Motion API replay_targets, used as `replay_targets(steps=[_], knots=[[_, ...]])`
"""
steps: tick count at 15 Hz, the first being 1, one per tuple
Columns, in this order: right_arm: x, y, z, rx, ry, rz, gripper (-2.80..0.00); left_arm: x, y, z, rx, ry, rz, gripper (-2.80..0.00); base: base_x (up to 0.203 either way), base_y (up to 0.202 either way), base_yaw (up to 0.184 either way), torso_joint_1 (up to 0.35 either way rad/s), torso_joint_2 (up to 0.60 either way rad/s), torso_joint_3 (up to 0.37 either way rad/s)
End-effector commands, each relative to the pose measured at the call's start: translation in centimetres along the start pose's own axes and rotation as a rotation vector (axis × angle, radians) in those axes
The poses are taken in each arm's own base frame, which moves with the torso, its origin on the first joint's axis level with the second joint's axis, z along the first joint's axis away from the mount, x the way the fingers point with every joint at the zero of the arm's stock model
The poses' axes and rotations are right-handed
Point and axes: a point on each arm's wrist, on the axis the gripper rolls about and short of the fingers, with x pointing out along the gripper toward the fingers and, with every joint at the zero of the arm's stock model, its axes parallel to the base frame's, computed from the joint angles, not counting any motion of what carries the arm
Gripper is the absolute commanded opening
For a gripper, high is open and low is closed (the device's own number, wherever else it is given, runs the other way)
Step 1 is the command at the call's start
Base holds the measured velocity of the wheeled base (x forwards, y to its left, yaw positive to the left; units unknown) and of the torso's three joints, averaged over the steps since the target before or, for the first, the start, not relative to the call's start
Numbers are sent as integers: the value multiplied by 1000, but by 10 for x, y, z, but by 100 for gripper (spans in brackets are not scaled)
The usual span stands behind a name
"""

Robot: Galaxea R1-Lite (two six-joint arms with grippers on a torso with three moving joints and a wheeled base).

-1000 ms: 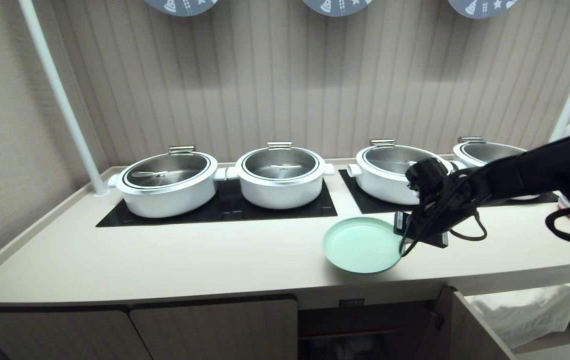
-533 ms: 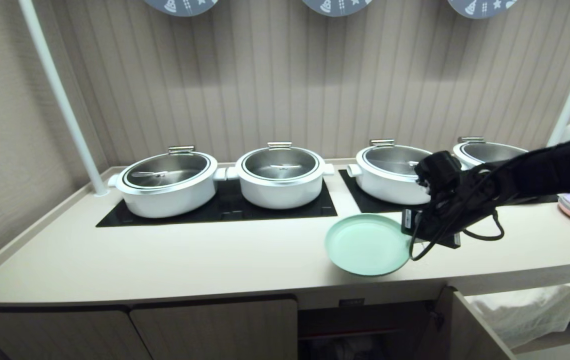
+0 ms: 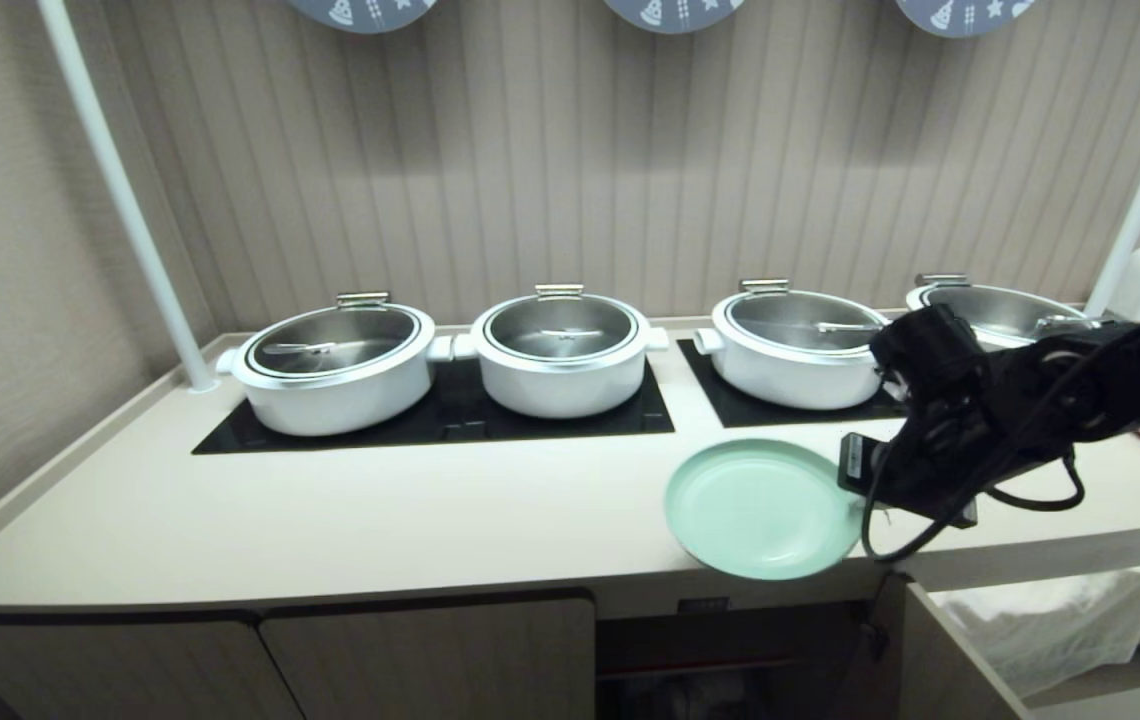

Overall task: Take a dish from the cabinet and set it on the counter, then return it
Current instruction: Put it back into the cabinet

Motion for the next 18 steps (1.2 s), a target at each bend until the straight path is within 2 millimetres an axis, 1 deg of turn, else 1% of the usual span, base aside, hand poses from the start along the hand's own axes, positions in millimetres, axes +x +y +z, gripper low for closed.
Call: replay_targets(steps=[1, 5, 9, 12, 14, 17, 18], knots=[[-18, -6, -8, 5, -15, 10, -280, 0, 0, 0, 0, -1, 1, -280, 0, 0, 0, 0, 0, 0], [-40, -23, -32, 4, -13, 36, -280, 0, 0, 0, 0, -1, 0, -280, 0, 0, 0, 0, 0, 0], [-59, -47, -68, -45, -26, 54, -280, 0, 0, 0, 0, -1, -1, -280, 0, 0, 0, 0, 0, 0], [-66, -62, -92, -67, -35, 61, -280, 0, 0, 0, 0, -1, 1, -280, 0, 0, 0, 0, 0, 0], [-70, -67, -100, -71, -42, 69, -280, 0, 0, 0, 0, -1, -1, -280, 0, 0, 0, 0, 0, 0], [-76, -72, -107, -70, -50, 75, -280, 0, 0, 0, 0, -1, 0, -280, 0, 0, 0, 0, 0, 0], [-78, -76, -113, -79, -49, 73, -280, 0, 0, 0, 0, -1, -1, -280, 0, 0, 0, 0, 0, 0]])
